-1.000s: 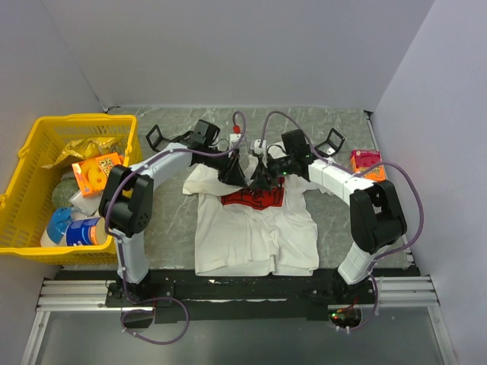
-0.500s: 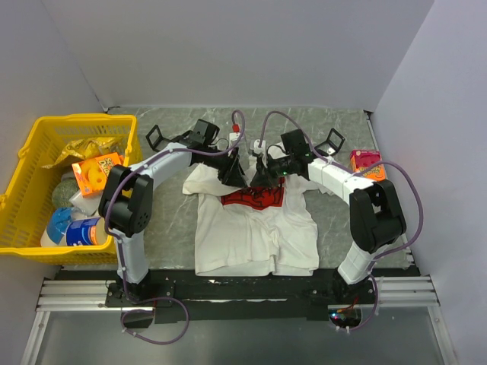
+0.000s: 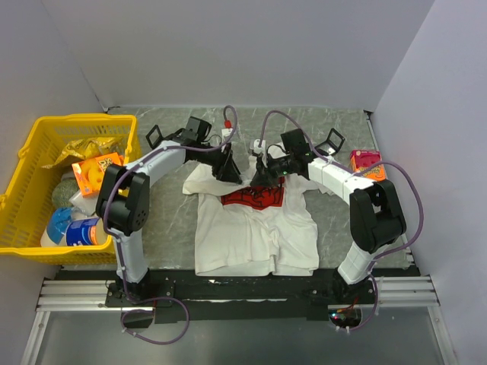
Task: Remove the brooch from the garment
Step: Open the brooch on the clothes.
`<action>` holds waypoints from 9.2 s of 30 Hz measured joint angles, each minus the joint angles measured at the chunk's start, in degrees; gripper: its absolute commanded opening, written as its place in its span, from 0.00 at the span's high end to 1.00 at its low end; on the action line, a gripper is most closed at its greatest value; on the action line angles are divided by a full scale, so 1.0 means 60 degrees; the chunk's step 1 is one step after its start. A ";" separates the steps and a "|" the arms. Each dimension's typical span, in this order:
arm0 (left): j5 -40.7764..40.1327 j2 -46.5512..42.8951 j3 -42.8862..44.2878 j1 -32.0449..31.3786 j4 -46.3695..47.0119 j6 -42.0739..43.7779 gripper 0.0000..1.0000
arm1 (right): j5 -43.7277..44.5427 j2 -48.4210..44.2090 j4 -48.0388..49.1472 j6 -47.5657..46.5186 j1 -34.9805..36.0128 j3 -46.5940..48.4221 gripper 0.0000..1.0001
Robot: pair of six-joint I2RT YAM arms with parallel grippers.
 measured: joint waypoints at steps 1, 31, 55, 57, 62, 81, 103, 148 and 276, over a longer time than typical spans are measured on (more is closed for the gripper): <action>0.0000 0.0000 0.0000 0.0066 0.0000 -0.0007 0.51 | 0.0000 0.0000 -0.0015 -0.0015 0.0000 0.0000 1.00; -0.0033 0.0000 -0.0102 0.0208 0.0138 -0.0069 0.98 | 0.0007 0.0000 -0.0248 -0.0124 0.0000 0.0135 1.00; -0.0098 0.0000 -0.0357 0.0219 0.0696 -0.0463 0.99 | -0.0739 0.0015 -0.1337 -0.0484 -0.0244 0.0838 0.43; -0.0113 0.0000 -0.0386 0.0219 0.0758 -0.0557 0.99 | -0.0914 0.0015 -0.1377 -0.0459 -0.0386 0.0838 0.42; -0.0124 0.0000 -0.0404 0.0219 0.0947 -0.0692 0.99 | -0.1399 0.0004 -0.1370 -0.0288 -0.0739 0.0838 0.36; -0.0178 -0.0055 -0.0499 0.0189 0.1016 -0.0739 0.99 | -0.2138 -0.0302 -0.0036 0.1468 -0.0940 0.0834 0.20; -0.0189 -0.0426 -0.0659 -0.0142 0.0965 -0.0546 0.99 | -0.1552 0.0124 0.0987 0.2889 -0.0641 0.0750 0.36; -0.0219 -0.0532 -0.0732 -0.0160 0.0965 -0.0408 0.86 | -0.1337 0.0769 0.0266 0.2295 -0.0211 0.0823 1.00; -0.9282 -0.0550 -0.2561 -0.2947 0.5016 -0.1934 0.99 | 0.1657 0.0976 0.0827 0.3741 -0.0889 0.1169 1.00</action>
